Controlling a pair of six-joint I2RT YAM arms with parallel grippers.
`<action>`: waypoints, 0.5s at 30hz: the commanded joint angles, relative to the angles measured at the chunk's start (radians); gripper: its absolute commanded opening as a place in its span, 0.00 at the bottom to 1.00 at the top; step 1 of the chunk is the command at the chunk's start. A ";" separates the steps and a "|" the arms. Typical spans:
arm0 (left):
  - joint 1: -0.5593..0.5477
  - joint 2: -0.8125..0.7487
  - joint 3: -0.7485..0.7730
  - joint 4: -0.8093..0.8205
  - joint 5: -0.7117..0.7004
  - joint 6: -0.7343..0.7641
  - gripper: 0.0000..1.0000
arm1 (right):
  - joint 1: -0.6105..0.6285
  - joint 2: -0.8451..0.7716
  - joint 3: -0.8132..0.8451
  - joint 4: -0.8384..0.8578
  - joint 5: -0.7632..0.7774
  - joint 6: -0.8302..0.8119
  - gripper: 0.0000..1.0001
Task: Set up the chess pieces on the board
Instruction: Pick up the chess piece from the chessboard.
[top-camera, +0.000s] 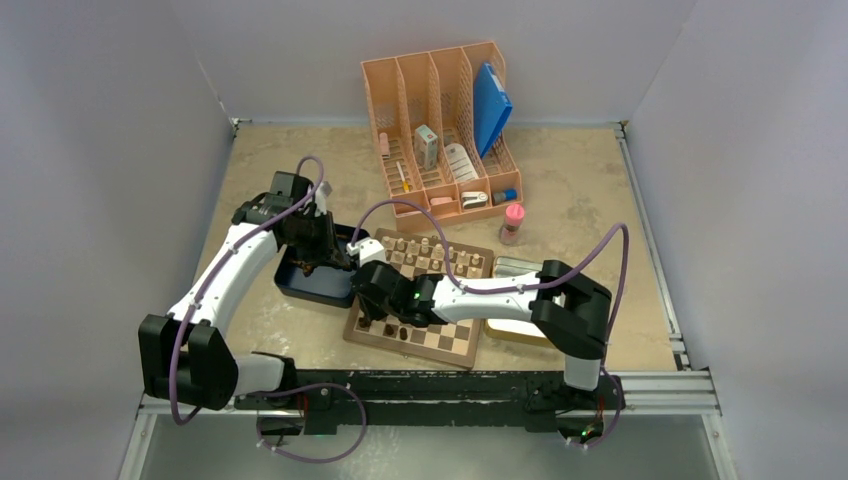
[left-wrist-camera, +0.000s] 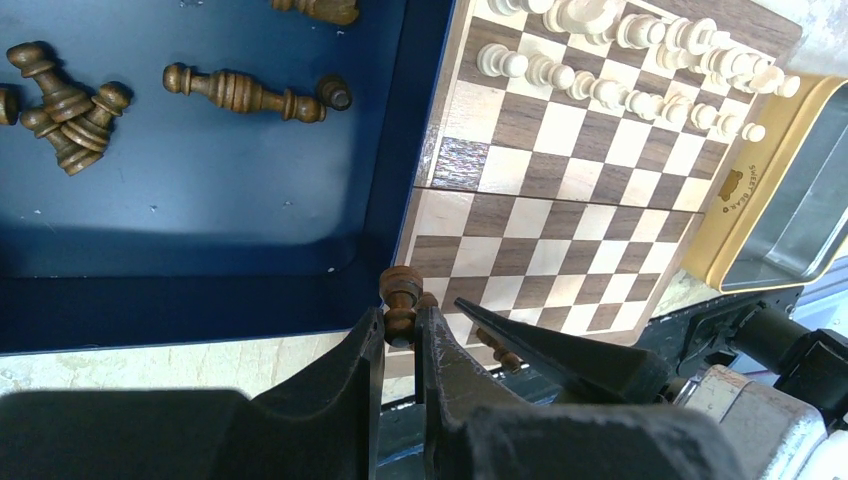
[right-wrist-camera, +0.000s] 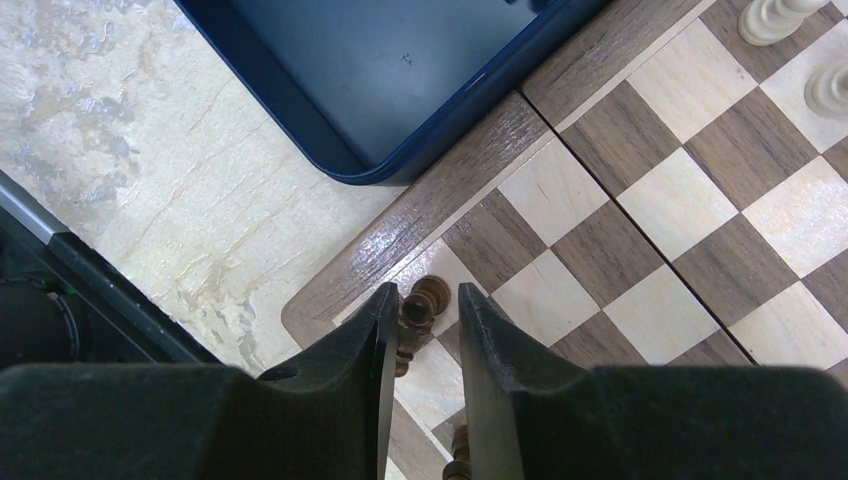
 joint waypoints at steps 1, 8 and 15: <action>0.006 -0.024 0.001 0.023 0.036 0.025 0.05 | 0.009 0.000 0.051 -0.019 0.022 0.000 0.31; 0.006 -0.022 0.005 0.028 0.037 0.026 0.05 | 0.010 0.018 0.063 -0.031 0.027 -0.003 0.29; 0.006 -0.023 -0.003 0.028 0.041 0.026 0.05 | 0.012 0.027 0.071 -0.036 0.035 -0.005 0.27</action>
